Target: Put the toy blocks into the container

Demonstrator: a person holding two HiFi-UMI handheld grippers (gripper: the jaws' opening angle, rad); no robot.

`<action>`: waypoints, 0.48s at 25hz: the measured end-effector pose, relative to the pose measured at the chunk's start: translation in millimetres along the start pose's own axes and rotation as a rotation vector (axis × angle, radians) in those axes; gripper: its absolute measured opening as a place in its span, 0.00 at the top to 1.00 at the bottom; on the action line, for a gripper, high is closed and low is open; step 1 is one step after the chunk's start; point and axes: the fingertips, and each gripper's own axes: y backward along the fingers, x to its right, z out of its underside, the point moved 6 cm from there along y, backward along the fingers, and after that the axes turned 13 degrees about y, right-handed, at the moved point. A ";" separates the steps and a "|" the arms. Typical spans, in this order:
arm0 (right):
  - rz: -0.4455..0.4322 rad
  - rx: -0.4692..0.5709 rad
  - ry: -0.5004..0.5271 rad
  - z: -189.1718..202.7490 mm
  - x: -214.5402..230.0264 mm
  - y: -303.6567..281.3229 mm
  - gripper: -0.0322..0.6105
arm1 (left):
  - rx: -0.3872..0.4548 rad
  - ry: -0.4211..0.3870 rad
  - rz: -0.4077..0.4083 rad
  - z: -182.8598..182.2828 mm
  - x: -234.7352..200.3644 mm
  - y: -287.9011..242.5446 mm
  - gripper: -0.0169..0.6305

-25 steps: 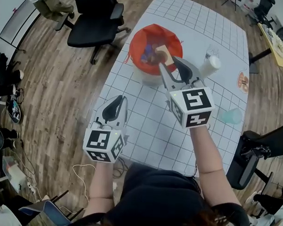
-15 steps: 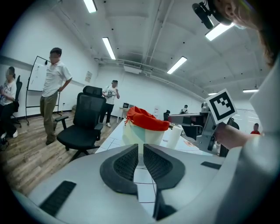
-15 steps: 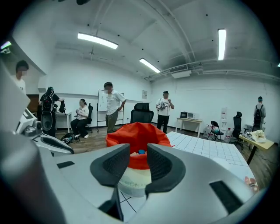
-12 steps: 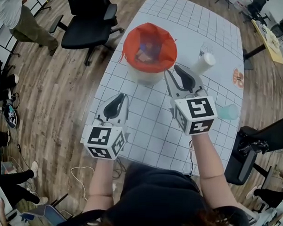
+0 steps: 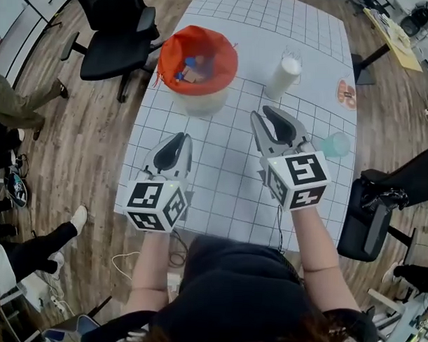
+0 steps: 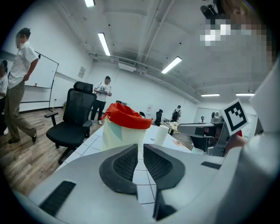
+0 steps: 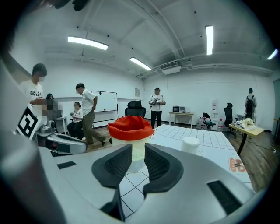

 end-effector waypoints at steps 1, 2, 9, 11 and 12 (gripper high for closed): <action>0.004 -0.003 -0.006 3.5 1.3 6.3 0.79 | -0.002 0.007 0.003 1.6 4.6 -0.1 0.89; 0.008 -0.006 -0.011 6.9 2.8 12.5 0.79 | -0.006 0.010 0.006 3.2 9.4 -0.4 0.88; 0.045 -0.017 -0.064 35.0 11.9 52.2 0.83 | -0.023 -0.029 0.032 15.6 39.2 2.7 0.92; 0.052 -0.022 -0.084 43.5 13.2 61.9 0.84 | -0.029 -0.045 0.033 18.2 45.6 5.6 0.92; 0.056 -0.024 -0.094 47.5 14.2 66.8 0.85 | -0.030 -0.048 0.034 19.3 48.7 6.5 0.92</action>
